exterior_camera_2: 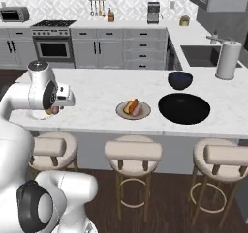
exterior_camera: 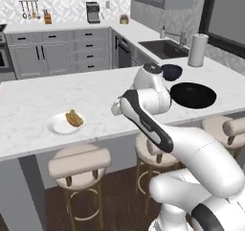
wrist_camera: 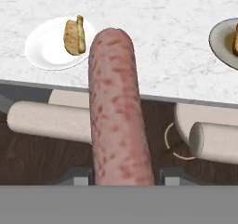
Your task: Place one bun and one sausage from the bowl on each plate.
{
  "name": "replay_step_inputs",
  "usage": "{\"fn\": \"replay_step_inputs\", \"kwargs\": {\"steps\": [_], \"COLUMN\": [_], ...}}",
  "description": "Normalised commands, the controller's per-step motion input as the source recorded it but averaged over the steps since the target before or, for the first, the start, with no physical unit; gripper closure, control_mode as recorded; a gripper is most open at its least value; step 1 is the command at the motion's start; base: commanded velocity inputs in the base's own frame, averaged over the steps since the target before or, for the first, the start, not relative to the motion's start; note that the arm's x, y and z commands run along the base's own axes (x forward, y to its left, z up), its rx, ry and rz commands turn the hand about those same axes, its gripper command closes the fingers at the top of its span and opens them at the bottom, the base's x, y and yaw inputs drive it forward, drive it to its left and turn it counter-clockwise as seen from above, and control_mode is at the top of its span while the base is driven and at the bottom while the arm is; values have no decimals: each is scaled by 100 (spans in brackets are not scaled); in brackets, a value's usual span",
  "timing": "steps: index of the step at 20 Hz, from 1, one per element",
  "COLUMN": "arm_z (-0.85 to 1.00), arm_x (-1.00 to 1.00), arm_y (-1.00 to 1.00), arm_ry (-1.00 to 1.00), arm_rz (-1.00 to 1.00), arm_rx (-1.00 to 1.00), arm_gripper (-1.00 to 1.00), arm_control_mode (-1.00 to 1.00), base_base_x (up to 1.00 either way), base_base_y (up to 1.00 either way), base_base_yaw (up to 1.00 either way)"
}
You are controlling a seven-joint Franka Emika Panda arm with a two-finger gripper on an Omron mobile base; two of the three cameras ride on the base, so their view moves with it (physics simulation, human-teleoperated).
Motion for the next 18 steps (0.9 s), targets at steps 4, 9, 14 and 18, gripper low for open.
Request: {"fn": "replay_step_inputs", "kwargs": {"steps": [4, 9, 14, 18], "arm_z": [0, 0, -52, -100], "arm_x": [0, 0, 55, 33], "arm_y": [0, 0, 29, 3], "arm_ry": [0, 0, 1, 0], "arm_rz": [0, 0, 0, 0], "arm_rx": [0, 0, -4, -6], "arm_gripper": [100, 100, 100, 100], "arm_control_mode": [100, 100, -100, -100], "base_base_x": [89, 82, 11, 0], "base_base_y": [100, 100, 17, 0], "base_base_yaw": [0, 0, 0, 0]}}
